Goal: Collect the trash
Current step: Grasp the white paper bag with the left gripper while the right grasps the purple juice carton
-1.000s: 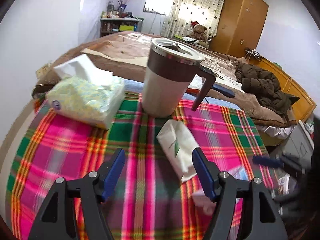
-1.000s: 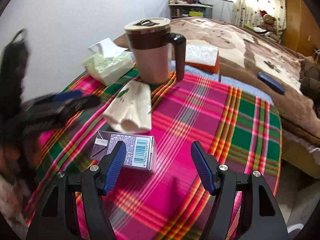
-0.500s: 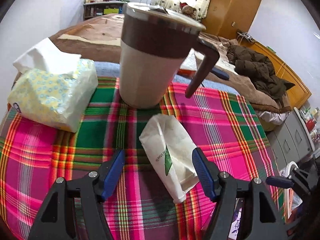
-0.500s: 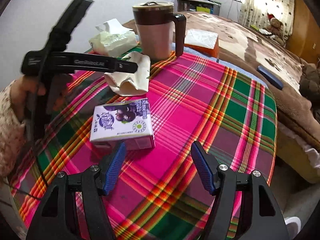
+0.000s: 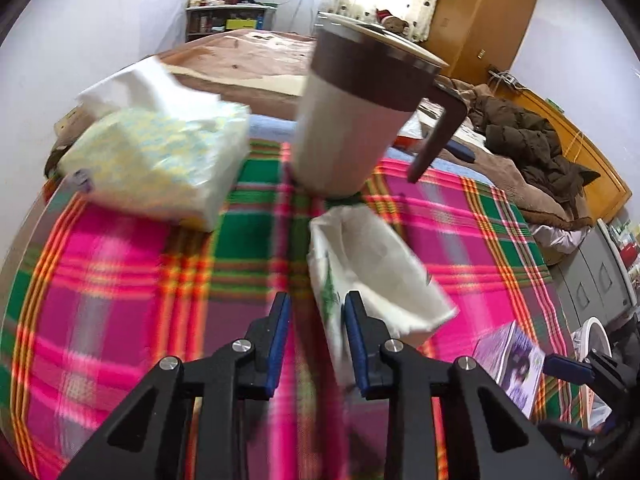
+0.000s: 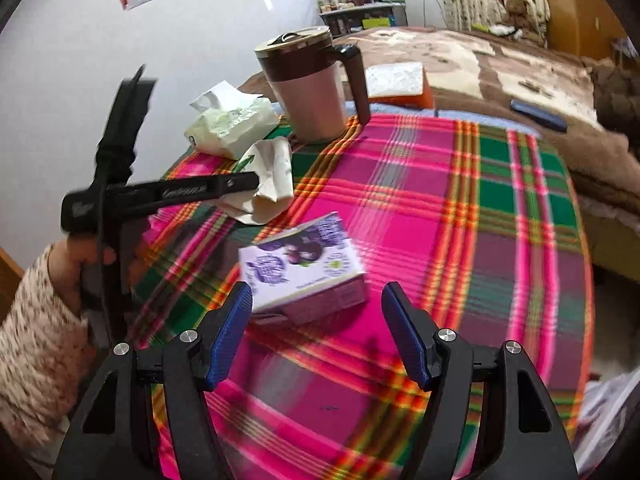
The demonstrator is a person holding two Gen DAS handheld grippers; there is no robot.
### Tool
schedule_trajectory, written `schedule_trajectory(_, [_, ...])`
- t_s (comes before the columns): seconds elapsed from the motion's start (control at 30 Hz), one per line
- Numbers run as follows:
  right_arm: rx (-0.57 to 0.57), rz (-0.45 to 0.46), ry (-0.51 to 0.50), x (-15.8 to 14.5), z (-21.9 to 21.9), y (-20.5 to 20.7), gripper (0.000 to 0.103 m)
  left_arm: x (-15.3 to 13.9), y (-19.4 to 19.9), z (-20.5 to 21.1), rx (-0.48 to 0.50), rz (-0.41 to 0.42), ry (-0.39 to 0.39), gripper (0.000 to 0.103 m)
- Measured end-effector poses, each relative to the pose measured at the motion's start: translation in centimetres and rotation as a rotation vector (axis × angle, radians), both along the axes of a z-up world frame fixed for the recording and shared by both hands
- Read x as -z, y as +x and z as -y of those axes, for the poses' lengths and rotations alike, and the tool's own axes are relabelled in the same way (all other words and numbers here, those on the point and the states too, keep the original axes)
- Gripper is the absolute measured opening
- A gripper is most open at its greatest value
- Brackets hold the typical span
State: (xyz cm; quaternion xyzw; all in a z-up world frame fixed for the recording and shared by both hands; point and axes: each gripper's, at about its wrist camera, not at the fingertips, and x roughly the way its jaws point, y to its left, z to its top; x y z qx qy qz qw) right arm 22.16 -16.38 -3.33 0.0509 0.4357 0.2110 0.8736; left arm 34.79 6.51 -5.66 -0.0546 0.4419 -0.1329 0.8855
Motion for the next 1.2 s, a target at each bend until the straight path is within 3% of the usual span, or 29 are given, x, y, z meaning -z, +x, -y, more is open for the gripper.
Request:
schedule_trajectory(0.5, [0.243, -0.057, -0.063, 0.8, -3.9, 1.3, 0.069, -0.3, -1.3, -3.6, -0.059, -0.002, -0.103, 0.031])
schedule_trajectory(0.57, [0.289, -0.073, -0.090, 1.1, -4.0, 1.7, 0.069, -0.4, -1.3, -3.7, -0.070, -0.003, -0.106, 0.035])
schedule_trajectory(0.63, [0.307, -0.079, -0.102, 1.4, -3.9, 2.1, 0.069, -0.5, -1.3, -3.6, -0.066, 0.002, -0.111, 0.049])
schedule_trajectory(0.83, [0.391, -0.074, -0.063, 1.9, -1.6, 2.2, 0.069, -0.8, -0.9, -3.0, -0.069, 0.018, -0.193, 0.070])
schedule_trajectory(0.93, [0.397, -0.054, -0.010, 1.7, -1.0, 1.9, 0.069, -0.7, -0.5, -2.0, -0.044, 0.008, -0.201, 0.070])
schedule_trajectory(1.1, [0.471, -0.040, -0.028, 1.8, 0.8, 1.2, 0.069, -0.1, 0.0, -0.4, -0.018, -0.007, -0.169, 0.070])
schedule_trajectory(1.2, [0.531, -0.037, -0.055, 1.9, 2.3, 0.6, 0.069, 0.7, 0.5, 0.0, -0.013, -0.038, -0.196, 0.067])
